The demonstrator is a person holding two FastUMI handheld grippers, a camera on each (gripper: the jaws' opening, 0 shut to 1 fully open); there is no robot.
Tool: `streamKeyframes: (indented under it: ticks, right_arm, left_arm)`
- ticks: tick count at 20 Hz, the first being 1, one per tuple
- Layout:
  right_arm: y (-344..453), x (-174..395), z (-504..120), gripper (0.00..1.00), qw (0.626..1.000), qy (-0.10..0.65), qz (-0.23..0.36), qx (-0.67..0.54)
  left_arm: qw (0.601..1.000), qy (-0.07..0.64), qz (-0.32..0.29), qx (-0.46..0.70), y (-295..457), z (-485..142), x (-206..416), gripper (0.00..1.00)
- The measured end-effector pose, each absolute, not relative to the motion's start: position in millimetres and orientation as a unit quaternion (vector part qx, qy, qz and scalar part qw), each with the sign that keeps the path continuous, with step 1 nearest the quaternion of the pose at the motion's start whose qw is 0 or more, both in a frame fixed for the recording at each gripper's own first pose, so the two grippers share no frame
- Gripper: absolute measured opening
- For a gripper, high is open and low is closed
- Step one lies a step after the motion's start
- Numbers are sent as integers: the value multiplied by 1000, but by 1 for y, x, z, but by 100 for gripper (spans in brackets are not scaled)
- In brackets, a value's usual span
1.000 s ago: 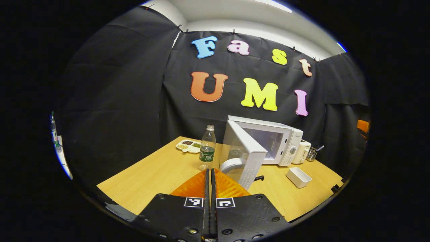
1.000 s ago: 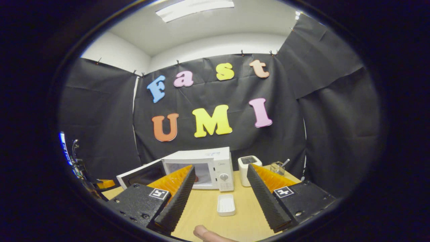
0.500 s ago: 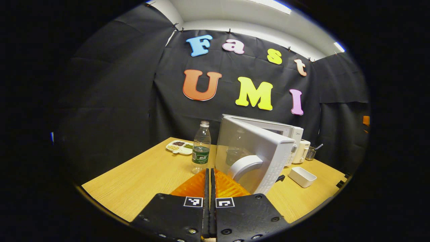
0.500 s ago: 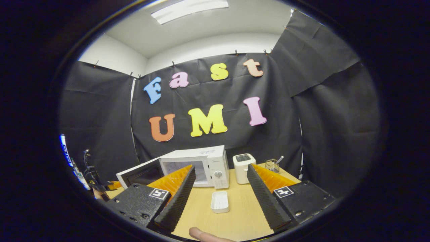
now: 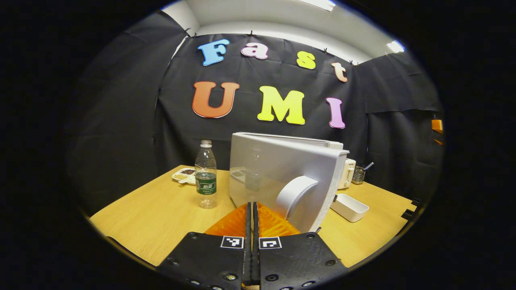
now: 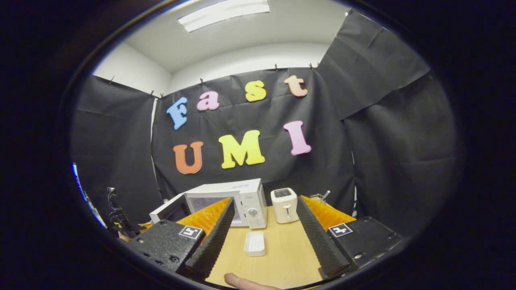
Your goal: Open the microwave oven with the left hand, put the food in, and close the microwave oven.
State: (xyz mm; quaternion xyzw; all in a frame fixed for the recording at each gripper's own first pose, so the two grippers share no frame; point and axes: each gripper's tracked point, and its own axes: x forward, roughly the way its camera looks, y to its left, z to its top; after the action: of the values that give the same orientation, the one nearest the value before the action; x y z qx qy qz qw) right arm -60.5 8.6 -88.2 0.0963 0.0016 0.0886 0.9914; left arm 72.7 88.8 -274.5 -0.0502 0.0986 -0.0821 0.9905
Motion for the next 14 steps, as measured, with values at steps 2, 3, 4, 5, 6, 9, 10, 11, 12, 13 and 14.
streamKeyframes:
  ticks: [2, 3, 4, 5, 6, 9, 10, 11, 12, 13, 14]
  right_arm:
    - [5, -61, -91, 98, 992, 5, 88, 95]
    - [3, -60, -90, 98, 992, 5, 87, 95]
    - [0, -60, -89, 98, 992, 4, 85, 95]
    - [-4, -59, -89, 98, 992, 3, 82, 95]
    - [-5, -59, -90, 98, 992, 3, 80, 95]
    - [-8, -58, -88, 98, 992, 1, 83, 97]
    - [-9, -57, -88, 98, 992, -1, 84, 97]
    - [-10, -56, -88, 98, 992, 0, 84, 97]
    - [-11, -55, -89, 98, 992, -1, 85, 97]
    - [-11, -53, -90, 98, 992, 0, 86, 98]
    - [-11, -53, -91, 98, 991, 1, 87, 98]
  left_arm:
    - [990, 85, -103, -46, 69, -270, 77, 0]
    - [989, 80, -115, -42, 59, -267, 80, 0]
    - [988, 78, -124, -41, 49, -268, 84, 0]
    - [987, 82, -133, -40, 38, -271, 88, 0]
    - [986, 85, -141, -36, 28, -274, 91, 0]
    - [983, 85, -160, -19, -1, -276, 107, 0]
    - [982, 87, -168, -18, -12, -279, 115, 0]
    - [980, 91, -175, -17, -22, -280, 120, 0]
    - [979, 93, -181, -17, -30, -280, 127, 0]
    - [978, 95, -185, -19, -38, -281, 136, 0]
    - [977, 97, -188, -24, -47, -281, 146, 0]
